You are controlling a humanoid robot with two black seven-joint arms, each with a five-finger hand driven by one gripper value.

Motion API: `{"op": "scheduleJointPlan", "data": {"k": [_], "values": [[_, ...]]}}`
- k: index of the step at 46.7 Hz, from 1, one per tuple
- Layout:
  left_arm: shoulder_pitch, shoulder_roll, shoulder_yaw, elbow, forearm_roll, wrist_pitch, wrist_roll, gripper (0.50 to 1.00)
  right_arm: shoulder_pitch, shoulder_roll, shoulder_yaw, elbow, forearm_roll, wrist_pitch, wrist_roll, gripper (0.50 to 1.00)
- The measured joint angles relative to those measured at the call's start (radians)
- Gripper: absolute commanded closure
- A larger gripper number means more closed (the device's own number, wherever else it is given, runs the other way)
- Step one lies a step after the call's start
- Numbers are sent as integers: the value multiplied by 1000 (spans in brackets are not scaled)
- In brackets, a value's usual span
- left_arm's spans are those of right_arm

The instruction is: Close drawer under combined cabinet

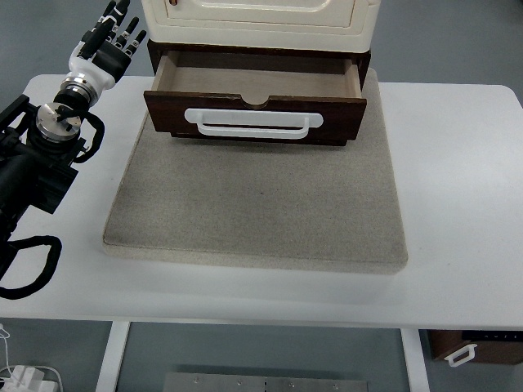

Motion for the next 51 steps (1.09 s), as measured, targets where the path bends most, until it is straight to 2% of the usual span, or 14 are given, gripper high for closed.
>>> {"op": "scheduleJointPlan", "data": {"k": [33,51], "values": [[-9,28,4,5,-1,-9,-6,500,0,0,0,0,0,0,0,548],[-28,59,6,-6,10,-78,-6,500,0,0,0,0,0,0,0,548]]}}
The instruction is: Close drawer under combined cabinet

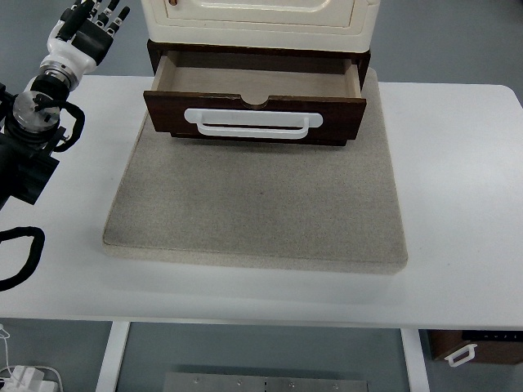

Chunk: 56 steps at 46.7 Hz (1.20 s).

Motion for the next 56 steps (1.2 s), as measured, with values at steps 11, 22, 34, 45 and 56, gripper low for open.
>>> {"op": "scheduleJointPlan", "data": {"k": [11,22,34,45,56], "values": [[-76,54,0,-7,0,-4,0,500,0,0,0,0,0,0,0,548],[-141,109,1,-126,5,-3,0,500,0,0,0,0,0,0,0,548],[-196,157,2,-257,22,-1,7,500,0,0,0,0,0,0,0,548],[-207,205,3,-440,24,-5,21,500,0,0,0,0,0,0,0,548],[-203,213,26,-586,78,-5,22,500,0,0,0,0,0,0,0,548]]}}
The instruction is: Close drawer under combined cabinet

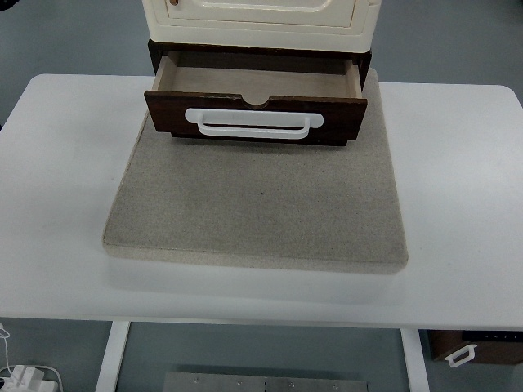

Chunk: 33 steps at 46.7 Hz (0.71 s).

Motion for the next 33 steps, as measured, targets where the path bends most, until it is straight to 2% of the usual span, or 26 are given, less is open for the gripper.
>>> {"op": "scheduleJointPlan", "data": {"k": [16,33], "values": [[5,-4,120,-225,40,4,-2,500,0,0,0,0,0,0,0,548],[0,-3,262,-394,92,13,-5,500,0,0,0,0,0,0,0,548]]}}
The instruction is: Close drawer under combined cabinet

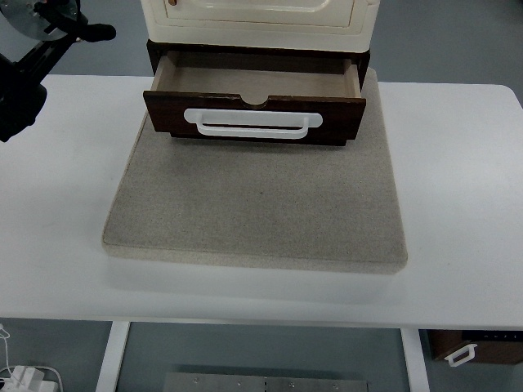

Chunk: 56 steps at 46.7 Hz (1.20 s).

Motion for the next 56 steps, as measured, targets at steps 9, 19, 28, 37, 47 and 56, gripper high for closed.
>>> {"op": "scheduleJointPlan", "data": {"k": [9,19,28,37,47,56], "values": [[1,-5,76,-69,50,2,-1,500,0,0,0,0,0,0,0,548],[1,-6,190,-110,164,1,-1,500,0,0,0,0,0,0,0,548],[10,-5,303,-147,226,-6,-1,500,0,0,0,0,0,0,0,548],[33,-7,397,-166,303,-4,-6,500,0,0,0,0,0,0,-1,548],[36,4,495,-173,391,-11,3,500,0,0,0,0,0,0,0,548],[36,24,574,-173,499,-23,4,500,0,0,0,0,0,0,0,548]]}}
